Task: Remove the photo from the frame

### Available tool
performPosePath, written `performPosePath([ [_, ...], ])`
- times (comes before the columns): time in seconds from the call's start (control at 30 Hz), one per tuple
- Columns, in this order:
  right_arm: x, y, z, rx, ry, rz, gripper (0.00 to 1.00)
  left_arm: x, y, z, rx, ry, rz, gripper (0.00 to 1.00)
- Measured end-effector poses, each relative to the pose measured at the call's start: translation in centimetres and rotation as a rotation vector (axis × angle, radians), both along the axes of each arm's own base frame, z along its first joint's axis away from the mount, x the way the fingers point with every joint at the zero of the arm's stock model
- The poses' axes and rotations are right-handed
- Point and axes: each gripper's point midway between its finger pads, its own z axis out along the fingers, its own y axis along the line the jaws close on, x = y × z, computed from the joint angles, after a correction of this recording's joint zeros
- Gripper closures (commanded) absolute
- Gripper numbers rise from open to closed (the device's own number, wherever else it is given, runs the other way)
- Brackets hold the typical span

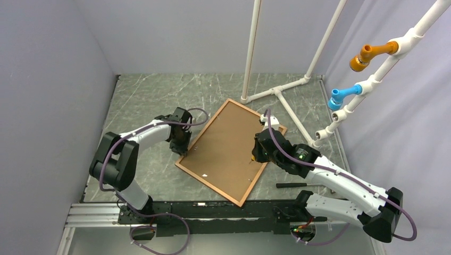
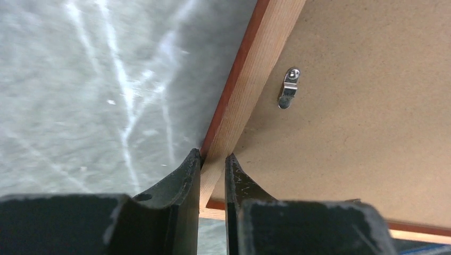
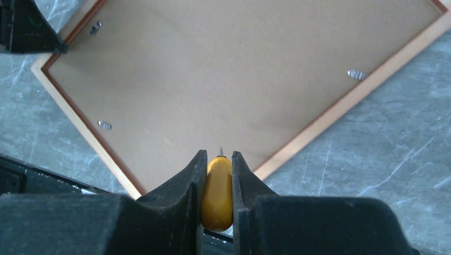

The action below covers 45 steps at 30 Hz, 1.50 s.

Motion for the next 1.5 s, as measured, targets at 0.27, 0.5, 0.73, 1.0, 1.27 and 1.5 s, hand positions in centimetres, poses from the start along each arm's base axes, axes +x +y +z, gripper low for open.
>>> performPosePath([
  [0.27,0.0,0.5,0.0,0.020,-0.002,0.011,1.00,0.4,3.4,0.1,0.078,-0.008,0.071,0.90],
  [0.5,0.9,1.9,-1.7,-0.006,0.031,0.038,1.00,-2.7,4.2,0.0,0.049,0.024,0.157,0.91],
  [0.73,3.0,5.3,-2.7,-0.017,0.058,0.085,1.00,-4.6,2.4,-0.1,-0.096,0.037,0.221,0.88],
  [1.0,9.6,11.1,-2.2,0.066,-0.009,0.089,1.00,-5.6,1.0,0.0,-0.208,0.030,0.262,0.59],
  [1.27,18.6,15.3,-3.1,0.198,-0.074,0.056,1.00,-5.2,0.8,0.6,-0.231,0.002,0.262,0.58],
  [1.5,23.8,17.9,-4.0,0.236,-0.103,0.054,1.00,-5.7,1.0,-0.4,-0.227,0.008,0.271,0.59],
])
